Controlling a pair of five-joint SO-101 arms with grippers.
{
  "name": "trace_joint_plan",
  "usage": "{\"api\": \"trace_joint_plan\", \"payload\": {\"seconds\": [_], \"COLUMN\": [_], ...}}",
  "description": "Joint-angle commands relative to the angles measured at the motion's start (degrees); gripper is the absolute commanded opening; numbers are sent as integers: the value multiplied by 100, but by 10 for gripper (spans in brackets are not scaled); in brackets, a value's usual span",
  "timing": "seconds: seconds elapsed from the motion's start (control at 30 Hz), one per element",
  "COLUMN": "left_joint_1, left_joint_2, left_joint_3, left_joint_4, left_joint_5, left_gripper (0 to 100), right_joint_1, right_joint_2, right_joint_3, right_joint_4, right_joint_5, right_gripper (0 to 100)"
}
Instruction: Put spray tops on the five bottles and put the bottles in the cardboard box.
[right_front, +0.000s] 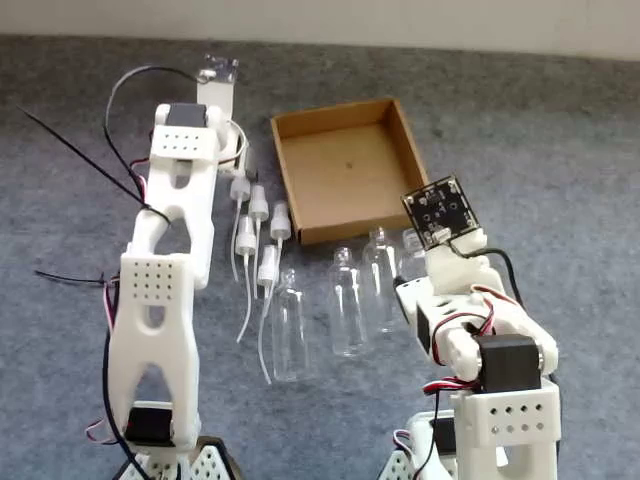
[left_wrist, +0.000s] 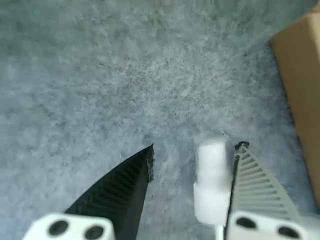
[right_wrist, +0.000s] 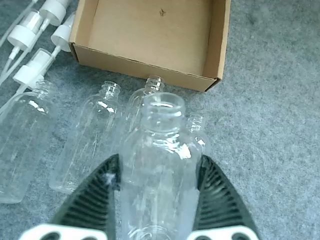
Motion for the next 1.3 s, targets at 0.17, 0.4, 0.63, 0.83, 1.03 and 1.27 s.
{"api": "trace_joint_plan", "payload": {"seconds": [0.17,0.4,0.63,0.83,1.03,1.27], "left_joint_1": [101,-31,-242,-356,-180,1297], "left_joint_2": [1059,1103,171,-1455,-3626,-6369], "left_joint_3": [-2062,-3213,-3160,-3108,-2237,-400], "left_joint_4": [686,1495,1916,1996,1996,1987], "left_joint_5": [35,35,-79,-62,-44,440], "left_gripper": [104,102,101,101,101,101], "right_joint_1": [-40,-40,-40,-198,-1174,-2193], "right_joint_2": [-92,-101,-101,-101,-75,-101], "right_joint_3": [136,180,163,207,725,1613], "right_joint_4": [-22,-13,-295,-1789,-3284,-4892], "right_joint_5": [-35,-9,-26,-756,-985,-1020], "right_gripper": [5,5,5,5,5,5]}}
